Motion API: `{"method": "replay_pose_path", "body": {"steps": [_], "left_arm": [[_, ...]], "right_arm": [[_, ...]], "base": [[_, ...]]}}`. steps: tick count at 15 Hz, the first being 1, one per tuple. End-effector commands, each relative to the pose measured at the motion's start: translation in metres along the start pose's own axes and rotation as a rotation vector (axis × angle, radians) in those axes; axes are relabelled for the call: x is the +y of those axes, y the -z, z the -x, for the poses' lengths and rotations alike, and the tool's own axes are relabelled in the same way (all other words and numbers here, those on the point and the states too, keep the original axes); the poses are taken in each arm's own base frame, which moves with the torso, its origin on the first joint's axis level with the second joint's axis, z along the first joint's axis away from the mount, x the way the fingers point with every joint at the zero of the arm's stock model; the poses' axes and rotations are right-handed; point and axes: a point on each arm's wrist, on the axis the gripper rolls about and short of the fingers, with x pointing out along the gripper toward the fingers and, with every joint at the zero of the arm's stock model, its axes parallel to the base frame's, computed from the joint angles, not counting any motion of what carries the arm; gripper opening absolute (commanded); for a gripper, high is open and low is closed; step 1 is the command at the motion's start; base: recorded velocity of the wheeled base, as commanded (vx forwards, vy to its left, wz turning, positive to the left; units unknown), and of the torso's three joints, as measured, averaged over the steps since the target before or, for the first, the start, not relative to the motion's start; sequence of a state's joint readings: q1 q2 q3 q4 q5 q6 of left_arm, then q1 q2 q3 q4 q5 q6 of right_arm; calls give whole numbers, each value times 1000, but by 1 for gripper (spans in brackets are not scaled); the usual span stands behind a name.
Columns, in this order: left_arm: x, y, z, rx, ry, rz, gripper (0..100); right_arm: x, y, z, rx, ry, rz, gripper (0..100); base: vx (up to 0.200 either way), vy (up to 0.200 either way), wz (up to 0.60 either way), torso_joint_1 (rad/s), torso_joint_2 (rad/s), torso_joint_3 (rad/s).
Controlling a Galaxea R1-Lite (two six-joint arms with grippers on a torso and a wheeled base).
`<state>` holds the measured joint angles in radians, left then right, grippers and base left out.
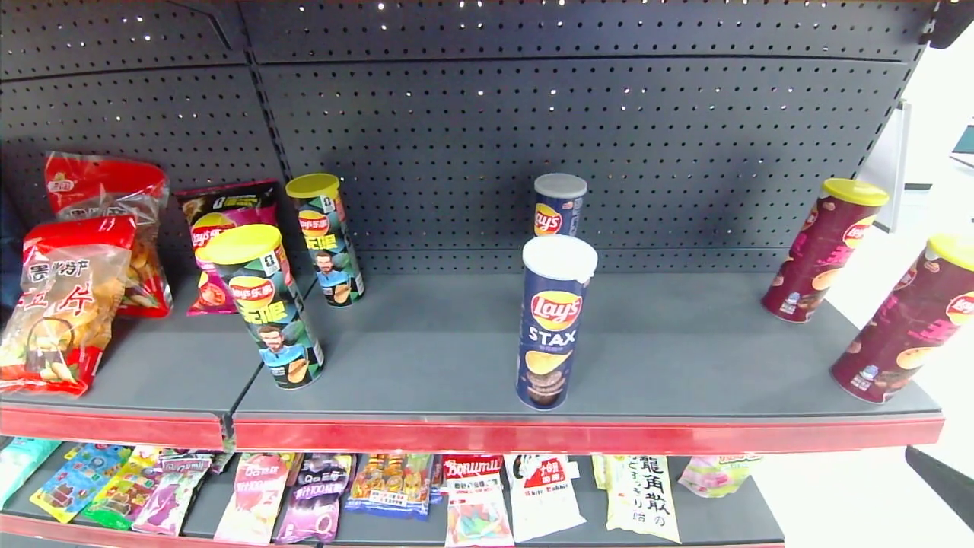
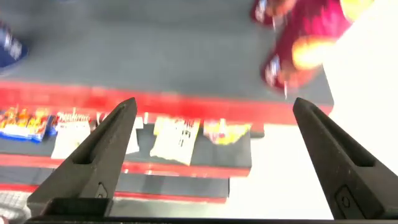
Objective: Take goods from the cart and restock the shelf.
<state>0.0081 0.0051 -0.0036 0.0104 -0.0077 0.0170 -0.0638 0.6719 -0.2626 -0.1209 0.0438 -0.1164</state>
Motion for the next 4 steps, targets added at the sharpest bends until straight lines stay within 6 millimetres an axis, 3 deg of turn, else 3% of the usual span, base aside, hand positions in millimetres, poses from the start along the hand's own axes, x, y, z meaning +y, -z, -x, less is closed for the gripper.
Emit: {"method": "replay_pose_path", "body": {"steps": [1, 4], "left_arm": [[0, 0, 0, -1, -1, 0, 100], [0, 0, 0, -1, 0, 0, 100]], "right_arm": [[6, 33, 35, -78, -10, 2, 100], [7, 43, 43, -90, -2, 2, 100]], "base": [[0, 0, 0, 0, 0, 0], [0, 0, 0, 0, 0, 0]]}}
